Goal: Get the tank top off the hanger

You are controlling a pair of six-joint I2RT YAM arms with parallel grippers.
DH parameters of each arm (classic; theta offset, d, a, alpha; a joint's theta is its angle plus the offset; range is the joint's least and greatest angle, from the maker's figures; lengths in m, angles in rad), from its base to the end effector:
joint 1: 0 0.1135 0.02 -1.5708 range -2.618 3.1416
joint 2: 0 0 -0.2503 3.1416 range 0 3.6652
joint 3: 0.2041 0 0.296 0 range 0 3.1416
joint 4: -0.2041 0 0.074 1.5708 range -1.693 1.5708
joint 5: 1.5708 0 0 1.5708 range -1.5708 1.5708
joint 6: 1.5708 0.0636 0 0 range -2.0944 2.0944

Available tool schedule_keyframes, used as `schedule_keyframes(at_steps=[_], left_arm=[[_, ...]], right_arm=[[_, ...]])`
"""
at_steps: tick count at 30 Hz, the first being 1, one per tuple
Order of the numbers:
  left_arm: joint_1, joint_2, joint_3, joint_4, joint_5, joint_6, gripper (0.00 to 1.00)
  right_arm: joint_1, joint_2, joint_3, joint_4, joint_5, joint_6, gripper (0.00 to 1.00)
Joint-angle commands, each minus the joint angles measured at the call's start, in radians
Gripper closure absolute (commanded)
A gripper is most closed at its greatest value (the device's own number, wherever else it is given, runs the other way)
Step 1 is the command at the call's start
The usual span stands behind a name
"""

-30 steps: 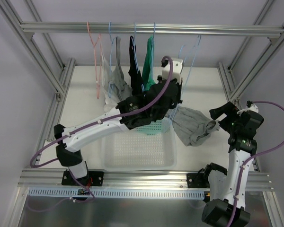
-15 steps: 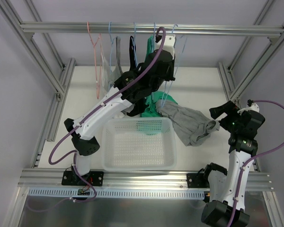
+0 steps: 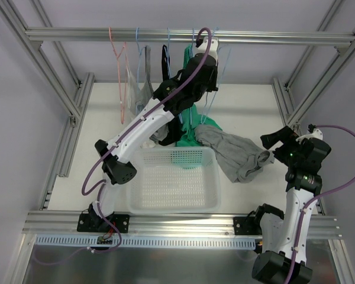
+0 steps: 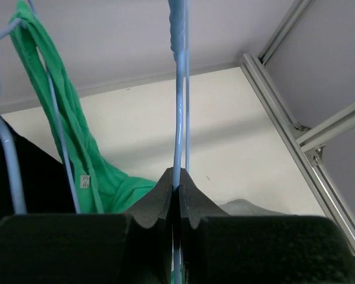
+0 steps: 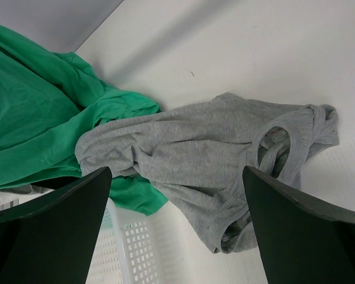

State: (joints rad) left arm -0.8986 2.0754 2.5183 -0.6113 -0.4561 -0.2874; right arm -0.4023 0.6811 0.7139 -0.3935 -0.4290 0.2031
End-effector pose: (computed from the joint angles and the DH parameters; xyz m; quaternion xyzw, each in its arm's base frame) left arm 0.3373 -0.3788 0.4891 0.0848 0.7537 -0.2080 0.6177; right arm 0.2281 -0.0683 0.2940 0.1240 0.8032 0.1189 0.5704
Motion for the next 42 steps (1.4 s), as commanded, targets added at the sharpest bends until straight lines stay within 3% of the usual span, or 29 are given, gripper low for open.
schedule_keyframes(at_steps=[1, 11, 16, 18, 21, 22, 26, 28, 34, 40, 42], left_arm=[[-0.002, 0.009, 0.039, 0.062, 0.033, 0.019, 1.0], [-0.003, 0.022, 0.016, 0.091, 0.071, 0.001, 1.0], [-0.005, -0.005, -0.061, 0.094, 0.102, -0.027, 1.0], [-0.005, -0.023, -0.078, 0.094, 0.117, -0.033, 0.85], [-0.01, -0.052, -0.088, 0.096, 0.128, -0.036, 0.85], [-0.01, -0.063, -0.093, 0.096, 0.128, -0.036, 0.79], [-0.019, -0.115, -0.113, 0.1, 0.151, -0.029, 0.38], [-0.037, -0.147, -0.115, 0.105, 0.172, -0.018, 0.06], [-0.101, -0.259, -0.156, 0.122, 0.241, 0.002, 0.01], [-0.175, -0.418, -0.317, 0.134, 0.169, 0.017, 0.01], [-0.207, -0.49, -0.405, 0.137, 0.149, 0.017, 0.01]], right_arm=[[0.01, -0.012, 0.036, 0.028, -0.025, -0.005, 0.0], [0.026, -0.005, 0.01, 0.076, -0.057, -0.005, 0.01], [0.034, 0.057, -0.018, 0.18, -0.21, 0.03, 0.01], [0.043, 0.09, -0.013, 0.192, -0.249, 0.032, 0.01], [0.06, 0.104, -0.011, 0.193, -0.246, 0.019, 0.01], [0.066, 0.107, -0.01, 0.194, -0.248, 0.013, 0.0], [0.086, 0.133, -0.007, 0.197, -0.257, -0.001, 0.0], [0.097, 0.169, -0.001, 0.205, -0.28, 0.001, 0.01], [0.193, 0.238, 0.028, 0.203, -0.275, -0.028, 0.01], [0.4, 0.357, 0.106, 0.182, -0.111, -0.152, 0.01], [0.488, 0.412, 0.12, 0.182, 0.013, -0.192, 0.0]])
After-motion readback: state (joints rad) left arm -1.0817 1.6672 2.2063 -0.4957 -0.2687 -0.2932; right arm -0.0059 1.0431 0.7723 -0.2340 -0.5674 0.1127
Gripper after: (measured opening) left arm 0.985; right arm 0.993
